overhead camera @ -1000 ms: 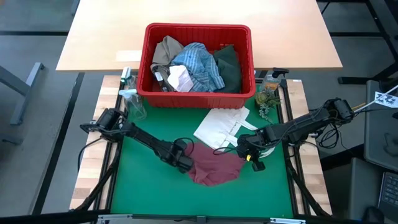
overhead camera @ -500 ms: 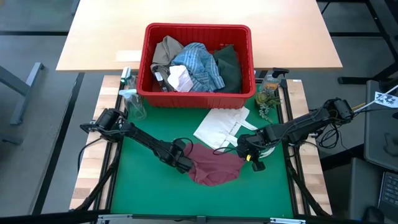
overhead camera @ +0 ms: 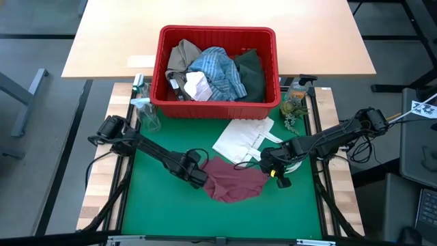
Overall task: Fold Laundry from Bin
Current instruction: Remove the pink underwear from the red bin
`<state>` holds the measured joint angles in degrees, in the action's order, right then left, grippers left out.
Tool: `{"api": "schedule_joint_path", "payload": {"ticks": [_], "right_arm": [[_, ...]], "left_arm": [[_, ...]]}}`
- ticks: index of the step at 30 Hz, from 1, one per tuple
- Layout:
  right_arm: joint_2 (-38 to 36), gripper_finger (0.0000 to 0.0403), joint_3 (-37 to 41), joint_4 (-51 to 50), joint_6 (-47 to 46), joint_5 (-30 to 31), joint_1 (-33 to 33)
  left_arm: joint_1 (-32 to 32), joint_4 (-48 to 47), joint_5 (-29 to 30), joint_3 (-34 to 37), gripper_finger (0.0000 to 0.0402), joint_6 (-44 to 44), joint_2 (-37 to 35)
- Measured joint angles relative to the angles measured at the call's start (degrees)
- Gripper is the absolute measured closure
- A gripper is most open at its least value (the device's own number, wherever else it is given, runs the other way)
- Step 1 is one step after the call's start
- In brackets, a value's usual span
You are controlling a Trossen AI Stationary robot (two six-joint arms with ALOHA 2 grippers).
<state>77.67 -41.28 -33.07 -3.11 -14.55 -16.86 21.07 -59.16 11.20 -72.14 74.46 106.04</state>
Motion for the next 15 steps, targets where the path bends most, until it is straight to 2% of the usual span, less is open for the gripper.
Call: {"api": "schedule_joint_path", "payload": {"ticks": [4, 10, 15], "right_arm": [[0.0, 0.0402, 0.0, 0.0, 0.0, 0.0, 0.0], [0.0, 0.0402, 0.0, -0.1, 0.0, 0.0, 0.0], [0.0, 0.0402, 0.0, -0.1, 0.0, 0.0, 0.0]], "left_arm": [[-0.6, 0.0, -0.2, 0.0, 0.0263, 0.0, 0.0], [-1.7, 0.7, -0.2, 0.0, 0.0223, 0.0, 0.0], [-2.0, 1.9, 0.0, 0.0, 0.0215, -4.6, 0.0]]}}
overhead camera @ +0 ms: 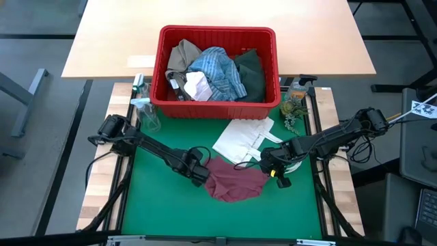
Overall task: Fold Laundry from Bin
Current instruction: Remove the pink underwear from the red bin
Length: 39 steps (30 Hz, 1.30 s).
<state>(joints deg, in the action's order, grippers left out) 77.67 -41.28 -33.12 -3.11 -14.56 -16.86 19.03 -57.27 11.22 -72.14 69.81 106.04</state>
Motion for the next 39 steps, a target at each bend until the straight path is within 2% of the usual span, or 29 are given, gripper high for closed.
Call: {"api": "schedule_joint_path", "payload": {"ticks": [7, 17, 26, 35, 39], "right_arm": [[0.0, 0.0402, 0.0, 0.0, 0.0, 0.0, 0.0], [0.0, 0.0402, 0.0, 0.0, 0.0, 0.0, 0.0], [0.0, 0.0402, 0.0, 0.0, 0.0, 0.0, 0.0], [0.0, 0.0402, 0.0, 0.0, 0.0, 0.0, 0.0], [0.0, 0.0402, 0.0, 0.0, 0.0, 0.0, 0.0]], "left_arm": [[0.1, 0.1, 0.2, 0.0, 0.0215, -4.8, 0.0], [0.3, 0.3, 2.0, 0.0, 0.0214, -4.5, 0.0], [1.7, 4.8, 10.6, 0.0, 0.0214, -6.0, 0.0], [2.1, 4.4, 8.8, 0.0, 0.0214, -11.6, 0.0], [1.9, 4.8, 8.8, 0.0, 0.0214, -8.3, 0.0]]}}
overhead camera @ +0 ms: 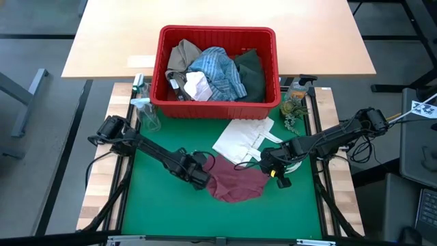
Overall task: Fold Laundry from Bin
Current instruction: Remove the pink underwear from the red bin
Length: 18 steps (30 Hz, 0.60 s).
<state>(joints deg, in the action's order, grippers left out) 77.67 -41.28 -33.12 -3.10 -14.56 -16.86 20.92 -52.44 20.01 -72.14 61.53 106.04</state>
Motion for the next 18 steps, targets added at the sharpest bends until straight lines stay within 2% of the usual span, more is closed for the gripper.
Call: {"api": "schedule_joint_path", "payload": {"ticks": [2, 18], "right_arm": [[0.0, 0.0402, 0.0, 0.0, 0.0, 0.0, 0.0], [0.0, 0.0402, 0.0, 0.0, 0.3, 0.0, 0.0]], "left_arm": [[-0.4, 0.8, 0.1, 0.0, 0.0214, 2.5, 0.0], [1.4, 2.6, -0.1, 0.0, 0.0214, 4.0, -3.1]]}}
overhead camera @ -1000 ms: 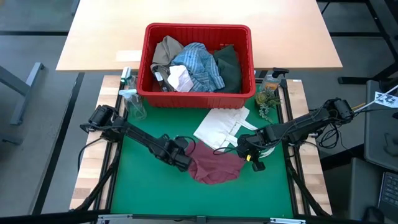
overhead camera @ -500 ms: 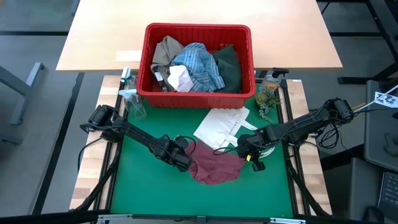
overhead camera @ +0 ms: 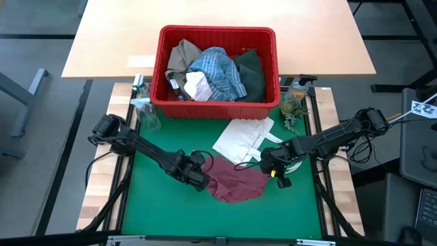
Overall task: Fold Laundry from Bin
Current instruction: Remove the pink underwear from the red bin
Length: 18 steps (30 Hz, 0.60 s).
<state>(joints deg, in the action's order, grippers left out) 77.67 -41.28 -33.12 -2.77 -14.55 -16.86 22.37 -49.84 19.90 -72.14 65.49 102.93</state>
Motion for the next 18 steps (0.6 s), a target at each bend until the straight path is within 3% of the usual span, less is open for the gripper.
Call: {"api": "schedule_joint_path", "payload": {"ticks": [3, 9, 18], "right_arm": [[0.0, 0.0402, 0.0, 0.0, 0.0, 0.0, 0.0], [0.0, 0.0402, 0.0, 0.0, 0.0, 0.0, 0.0], [0.0, 0.0402, 0.0, 0.0, 0.1, 0.1, 0.0]], "left_arm": [[0.3, 4.3, 0.2, 0.0, 0.0214, -1.4, 0.2], [1.2, 12.6, 0.3, 0.0, 0.0214, -12.1, 0.9], [1.6, 12.3, 3.4, 0.1, 0.0214, -13.6, 2.7]]}}
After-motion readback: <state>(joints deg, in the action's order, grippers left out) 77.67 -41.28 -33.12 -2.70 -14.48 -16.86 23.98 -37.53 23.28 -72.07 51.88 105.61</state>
